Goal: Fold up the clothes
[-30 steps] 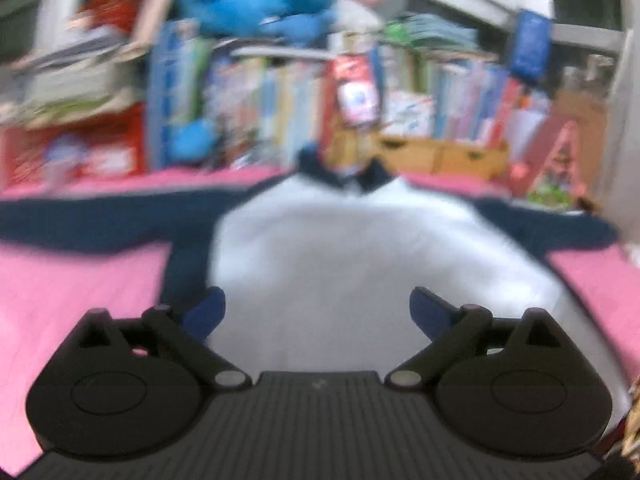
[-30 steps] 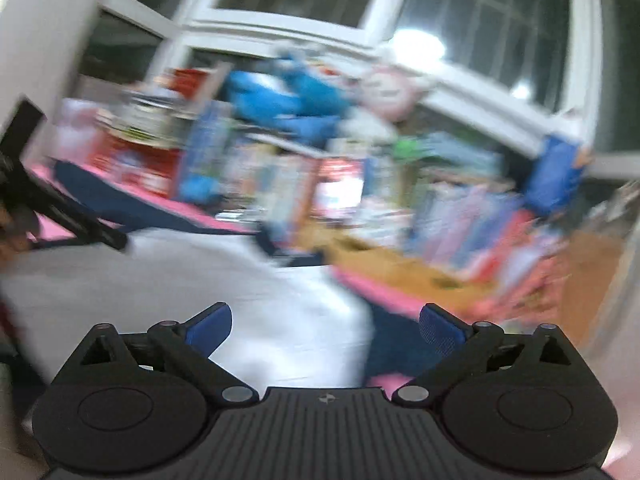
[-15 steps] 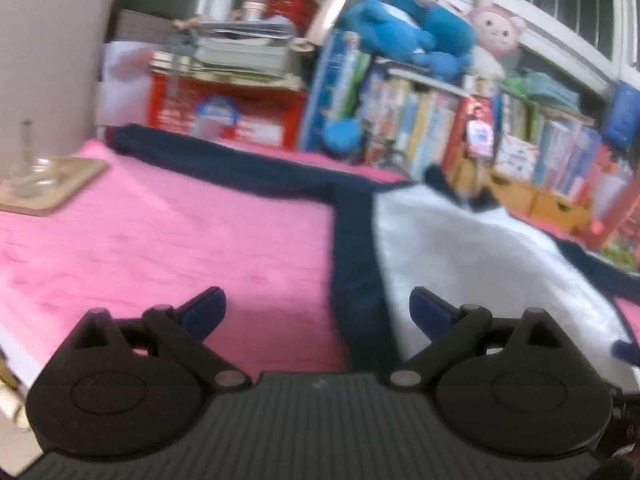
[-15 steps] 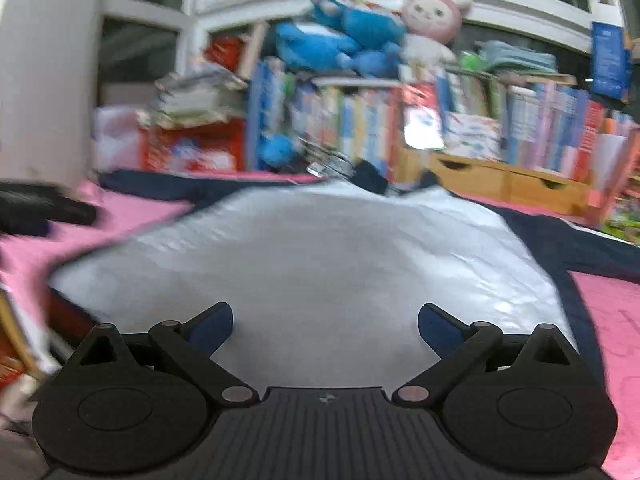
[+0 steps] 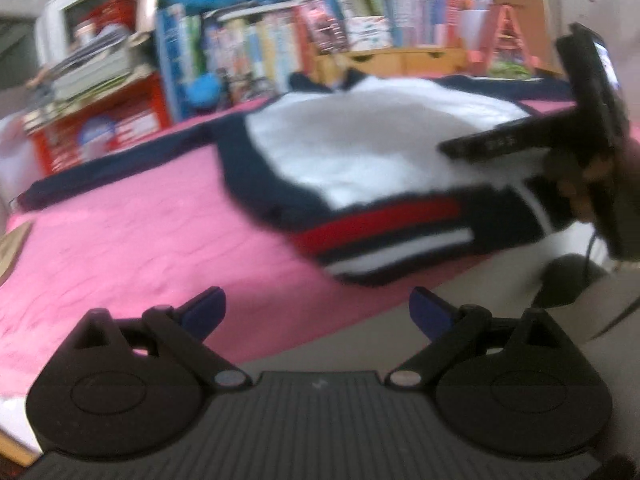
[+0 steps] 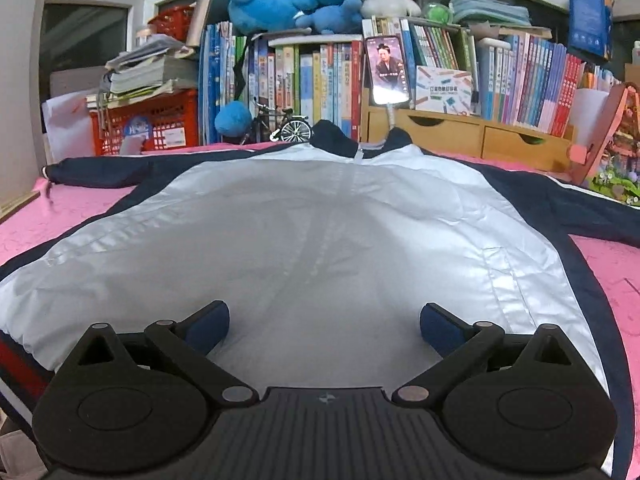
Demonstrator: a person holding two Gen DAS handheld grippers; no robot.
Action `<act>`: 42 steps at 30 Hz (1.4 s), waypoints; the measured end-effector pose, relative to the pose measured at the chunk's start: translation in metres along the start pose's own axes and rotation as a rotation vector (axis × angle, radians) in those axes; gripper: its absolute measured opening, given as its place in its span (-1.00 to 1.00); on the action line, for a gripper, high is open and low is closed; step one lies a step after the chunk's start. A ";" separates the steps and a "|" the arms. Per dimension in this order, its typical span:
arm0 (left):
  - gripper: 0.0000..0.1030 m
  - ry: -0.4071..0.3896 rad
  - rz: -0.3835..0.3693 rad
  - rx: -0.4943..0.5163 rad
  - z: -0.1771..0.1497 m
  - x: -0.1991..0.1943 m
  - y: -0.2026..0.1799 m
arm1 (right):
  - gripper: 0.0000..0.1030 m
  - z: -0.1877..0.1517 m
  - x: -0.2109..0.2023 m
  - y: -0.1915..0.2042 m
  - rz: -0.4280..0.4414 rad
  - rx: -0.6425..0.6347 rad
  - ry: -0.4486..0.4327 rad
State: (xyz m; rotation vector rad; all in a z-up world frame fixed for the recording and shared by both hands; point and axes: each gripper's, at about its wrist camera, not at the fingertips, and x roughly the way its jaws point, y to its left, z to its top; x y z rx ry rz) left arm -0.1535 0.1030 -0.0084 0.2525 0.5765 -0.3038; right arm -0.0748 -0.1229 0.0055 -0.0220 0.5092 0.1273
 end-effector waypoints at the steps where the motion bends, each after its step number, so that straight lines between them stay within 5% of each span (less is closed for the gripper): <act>1: 0.93 -0.020 0.004 0.009 0.005 0.003 -0.002 | 0.98 -0.001 -0.001 0.000 0.000 0.000 -0.001; 14: 0.94 -0.164 0.016 0.054 0.063 0.027 0.005 | 0.99 0.013 0.005 -0.009 -0.031 0.051 0.066; 24: 0.94 0.013 0.054 0.090 0.012 0.010 0.005 | 1.00 0.009 0.006 -0.011 -0.048 0.041 0.053; 33: 0.95 -0.010 0.162 0.178 0.004 0.017 -0.013 | 0.99 0.009 0.005 -0.012 -0.044 0.037 0.047; 42: 1.00 -0.063 0.306 0.065 0.002 0.004 0.000 | 0.99 0.009 0.004 -0.013 -0.045 0.037 0.042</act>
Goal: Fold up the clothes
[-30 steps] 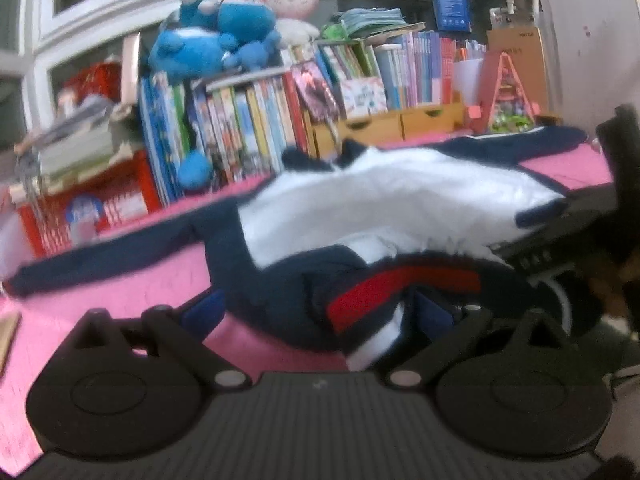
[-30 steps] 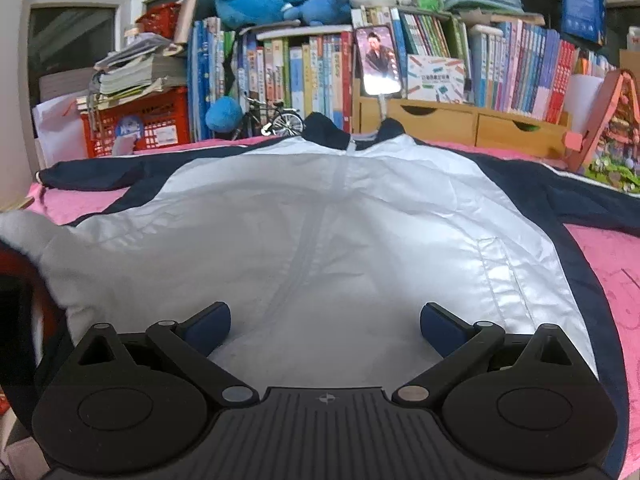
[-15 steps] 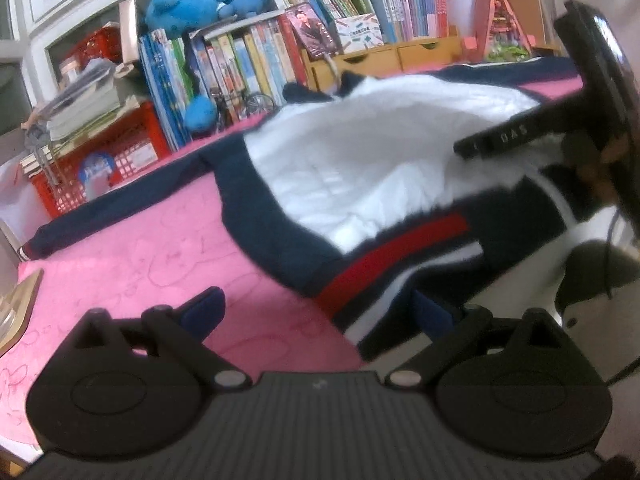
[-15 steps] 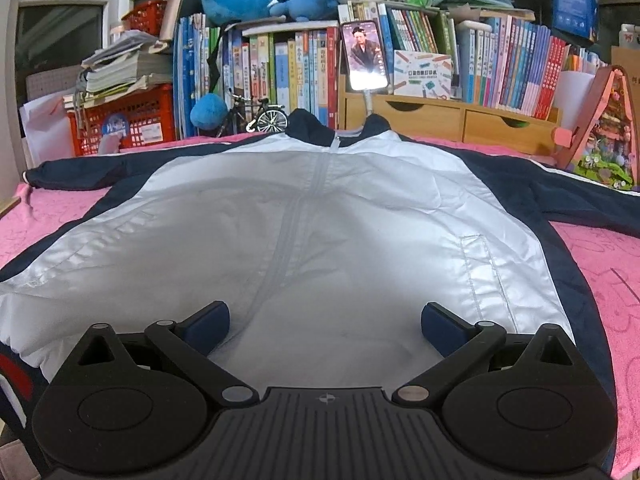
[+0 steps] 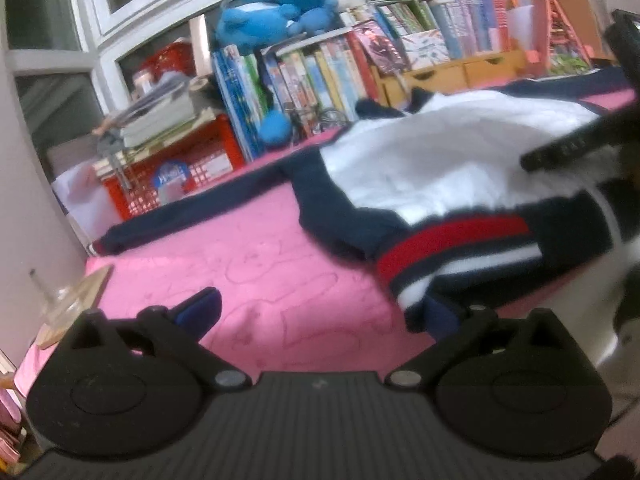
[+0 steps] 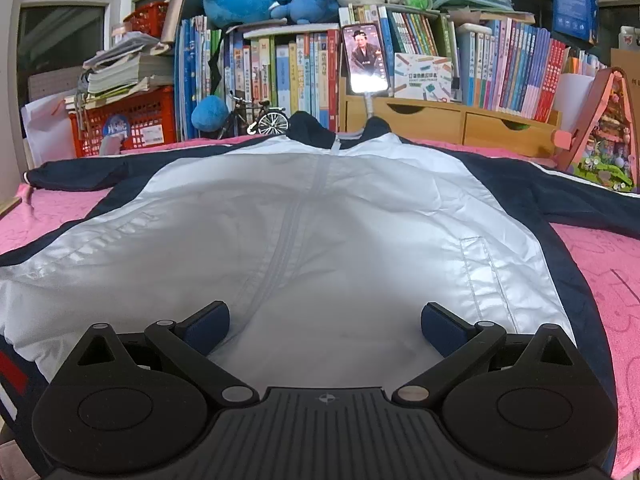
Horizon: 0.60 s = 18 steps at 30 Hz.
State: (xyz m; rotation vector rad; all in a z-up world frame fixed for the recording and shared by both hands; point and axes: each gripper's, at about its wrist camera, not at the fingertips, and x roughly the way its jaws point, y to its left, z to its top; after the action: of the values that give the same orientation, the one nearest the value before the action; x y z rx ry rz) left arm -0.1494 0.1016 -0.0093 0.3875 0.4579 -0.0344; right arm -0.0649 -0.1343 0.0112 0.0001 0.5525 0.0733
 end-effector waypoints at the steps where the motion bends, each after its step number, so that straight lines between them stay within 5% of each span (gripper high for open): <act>1: 0.98 -0.007 0.013 0.013 0.002 0.003 -0.005 | 0.99 0.000 0.000 0.000 -0.001 0.001 0.000; 4: 0.97 -0.061 0.080 0.057 0.008 0.002 -0.013 | 0.99 0.000 -0.001 0.000 -0.001 0.002 0.000; 8: 1.00 -0.021 0.076 0.062 0.004 -0.009 -0.003 | 0.99 0.000 -0.001 0.001 0.000 0.004 -0.002; 11: 0.98 0.084 0.010 0.016 -0.009 -0.010 0.003 | 0.99 0.000 -0.001 0.001 0.007 0.002 -0.005; 15: 0.61 0.261 -0.127 -0.092 -0.025 -0.002 0.013 | 0.99 0.000 -0.001 0.000 0.010 0.001 -0.007; 18: 0.58 0.181 -0.233 -0.221 -0.022 -0.017 0.038 | 0.98 -0.002 -0.007 0.005 0.003 -0.028 -0.036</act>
State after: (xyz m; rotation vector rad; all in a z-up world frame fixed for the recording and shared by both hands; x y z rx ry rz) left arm -0.1698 0.1441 -0.0067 0.1186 0.6776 -0.1738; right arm -0.0726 -0.1302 0.0133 -0.0247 0.5151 0.0836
